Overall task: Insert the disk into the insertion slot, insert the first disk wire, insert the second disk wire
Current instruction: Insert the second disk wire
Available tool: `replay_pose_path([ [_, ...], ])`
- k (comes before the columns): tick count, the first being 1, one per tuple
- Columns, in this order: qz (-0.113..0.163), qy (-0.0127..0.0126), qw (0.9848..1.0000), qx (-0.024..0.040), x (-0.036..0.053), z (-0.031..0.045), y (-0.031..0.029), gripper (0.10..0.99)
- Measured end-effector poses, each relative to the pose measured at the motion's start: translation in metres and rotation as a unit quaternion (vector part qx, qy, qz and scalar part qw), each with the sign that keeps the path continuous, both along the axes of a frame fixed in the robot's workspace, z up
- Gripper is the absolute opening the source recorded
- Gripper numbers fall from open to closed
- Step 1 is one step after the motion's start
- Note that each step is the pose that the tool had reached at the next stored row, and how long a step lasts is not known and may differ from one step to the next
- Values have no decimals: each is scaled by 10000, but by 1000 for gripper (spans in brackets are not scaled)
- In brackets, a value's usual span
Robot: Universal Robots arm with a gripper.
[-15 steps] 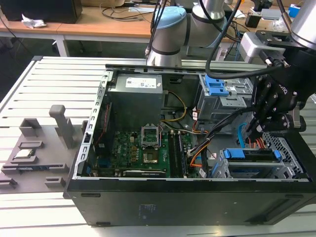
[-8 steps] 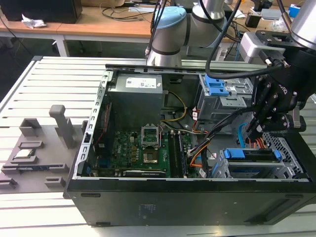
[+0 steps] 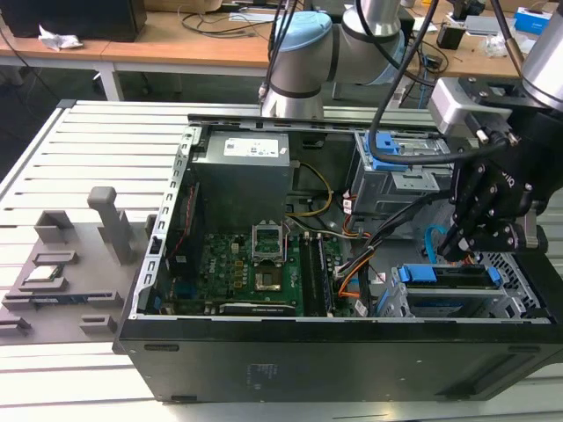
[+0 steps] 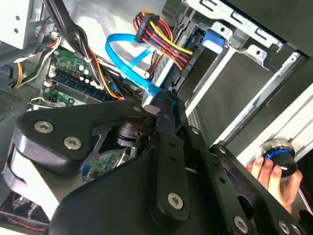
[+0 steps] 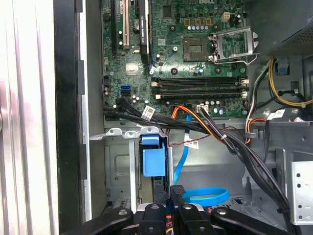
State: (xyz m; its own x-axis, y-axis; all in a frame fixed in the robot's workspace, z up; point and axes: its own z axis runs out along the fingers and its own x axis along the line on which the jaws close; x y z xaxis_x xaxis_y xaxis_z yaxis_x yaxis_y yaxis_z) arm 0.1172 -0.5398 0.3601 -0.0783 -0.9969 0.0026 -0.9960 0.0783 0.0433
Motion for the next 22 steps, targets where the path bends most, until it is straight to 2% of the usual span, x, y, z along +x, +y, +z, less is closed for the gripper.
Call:
replay_pose_path([
  [2,36,2,10000,1,15,-52,0,161],
  [7,125,4,9999,-2,63,-110,-4,161],
  [22,136,4,9999,-4,90,-174,-39,161],
])
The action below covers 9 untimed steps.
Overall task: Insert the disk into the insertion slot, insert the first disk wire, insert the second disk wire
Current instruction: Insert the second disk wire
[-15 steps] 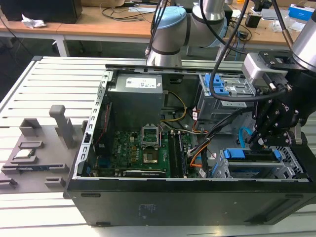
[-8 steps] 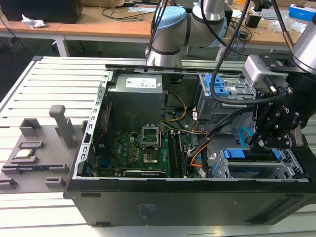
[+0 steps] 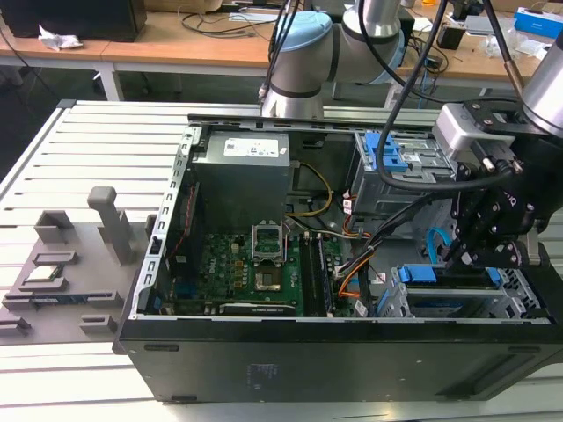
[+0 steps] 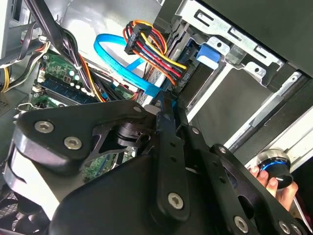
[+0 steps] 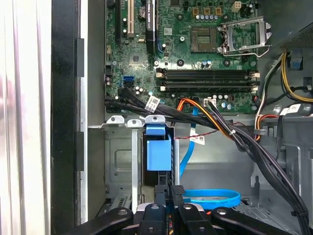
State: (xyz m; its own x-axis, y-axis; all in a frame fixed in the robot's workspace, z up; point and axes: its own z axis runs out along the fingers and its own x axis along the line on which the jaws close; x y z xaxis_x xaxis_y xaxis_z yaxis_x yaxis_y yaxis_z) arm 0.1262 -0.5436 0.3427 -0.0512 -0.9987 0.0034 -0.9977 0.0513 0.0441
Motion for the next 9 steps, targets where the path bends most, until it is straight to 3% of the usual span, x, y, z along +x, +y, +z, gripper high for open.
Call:
replay_pose_path([
  [9,5,0,10000,9,0,37,1,161],
])
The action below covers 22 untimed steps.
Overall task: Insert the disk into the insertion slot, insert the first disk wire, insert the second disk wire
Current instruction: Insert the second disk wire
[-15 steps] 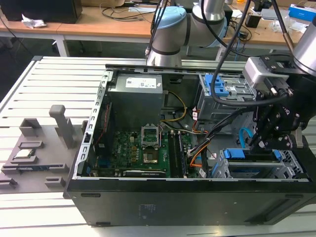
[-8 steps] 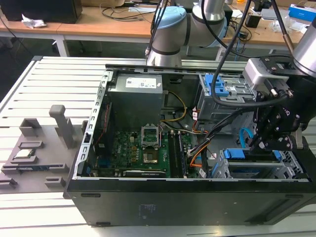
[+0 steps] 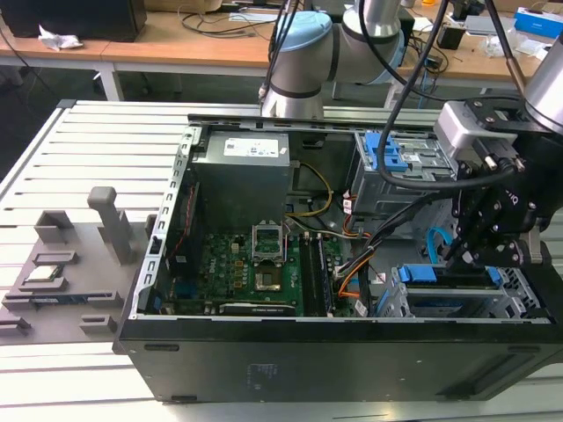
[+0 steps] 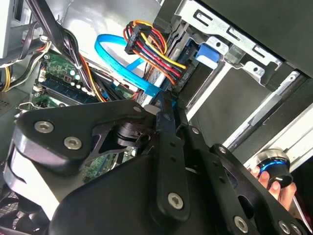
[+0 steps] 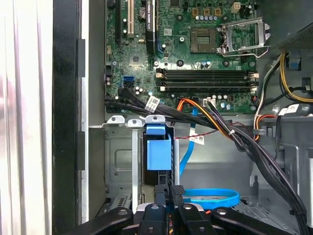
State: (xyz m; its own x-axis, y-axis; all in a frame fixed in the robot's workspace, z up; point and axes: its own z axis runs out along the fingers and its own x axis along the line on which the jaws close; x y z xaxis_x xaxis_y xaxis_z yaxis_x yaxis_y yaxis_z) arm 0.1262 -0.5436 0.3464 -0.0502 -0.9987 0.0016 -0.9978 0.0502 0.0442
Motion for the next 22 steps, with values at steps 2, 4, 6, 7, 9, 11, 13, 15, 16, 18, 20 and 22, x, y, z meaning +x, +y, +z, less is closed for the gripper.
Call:
replay_pose_path([
  [2,5,0,10000,82,0,2,0,161],
  [4,7,0,9999,101,0,2,-3,161],
  [6,20,0,9999,102,0,2,-18,161],
  [7,31,0,9999,102,0,2,-24,161],
  [9,46,0,9999,102,0,2,-29,161],
  [11,47,0,9999,103,0,-9,-30,161],
  [13,47,0,9999,102,0,-26,-30,161],
  [15,48,0,9999,102,0,-37,-30,161],
  [16,49,0,9999,103,0,-41,-30,161],
  [18,51,0,9999,102,0,-62,-30,161],
  [20,51,0,9999,97,0,-65,-30,161],
  [22,51,0,9999,93,0,-67,-30,173],
])
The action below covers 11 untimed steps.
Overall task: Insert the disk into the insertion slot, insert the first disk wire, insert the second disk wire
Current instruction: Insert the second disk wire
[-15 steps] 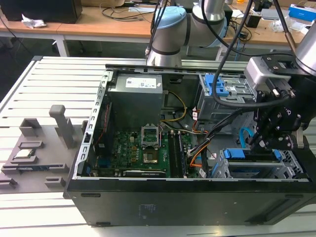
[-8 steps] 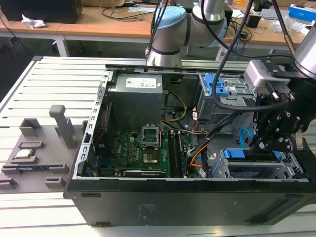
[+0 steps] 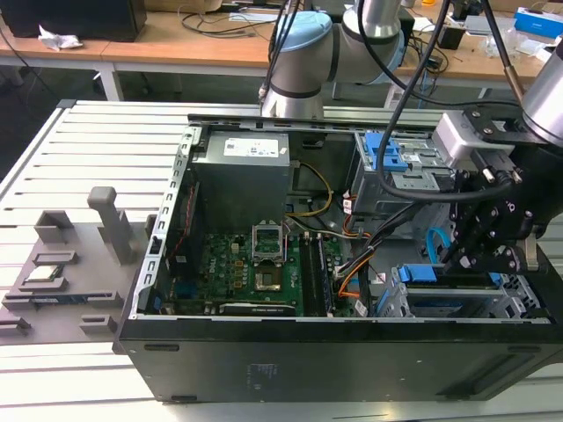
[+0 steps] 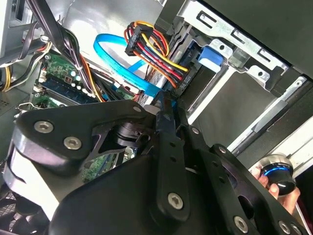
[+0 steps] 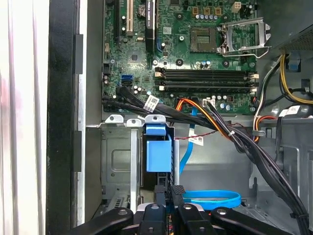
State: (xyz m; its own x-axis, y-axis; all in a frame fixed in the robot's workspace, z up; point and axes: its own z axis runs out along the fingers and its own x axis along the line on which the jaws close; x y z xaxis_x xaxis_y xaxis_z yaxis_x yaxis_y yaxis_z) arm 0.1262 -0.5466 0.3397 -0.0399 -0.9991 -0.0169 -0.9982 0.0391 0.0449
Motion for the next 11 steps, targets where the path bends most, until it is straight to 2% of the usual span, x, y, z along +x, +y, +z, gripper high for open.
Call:
replay_pose_path([
  [2,0,1,10000,-3,0,0,0,173],
  [3,0,1,10000,-3,0,7,1,239],
  [6,0,1,10000,-4,0,127,9,239],
  [7,0,1,10000,-5,0,243,54,239],
  [8,0,1,10000,-5,0,309,85,224],
  [10,0,1,10000,-5,0,396,111,106],
  [11,0,1,10000,-4,0,576,131,106],
])
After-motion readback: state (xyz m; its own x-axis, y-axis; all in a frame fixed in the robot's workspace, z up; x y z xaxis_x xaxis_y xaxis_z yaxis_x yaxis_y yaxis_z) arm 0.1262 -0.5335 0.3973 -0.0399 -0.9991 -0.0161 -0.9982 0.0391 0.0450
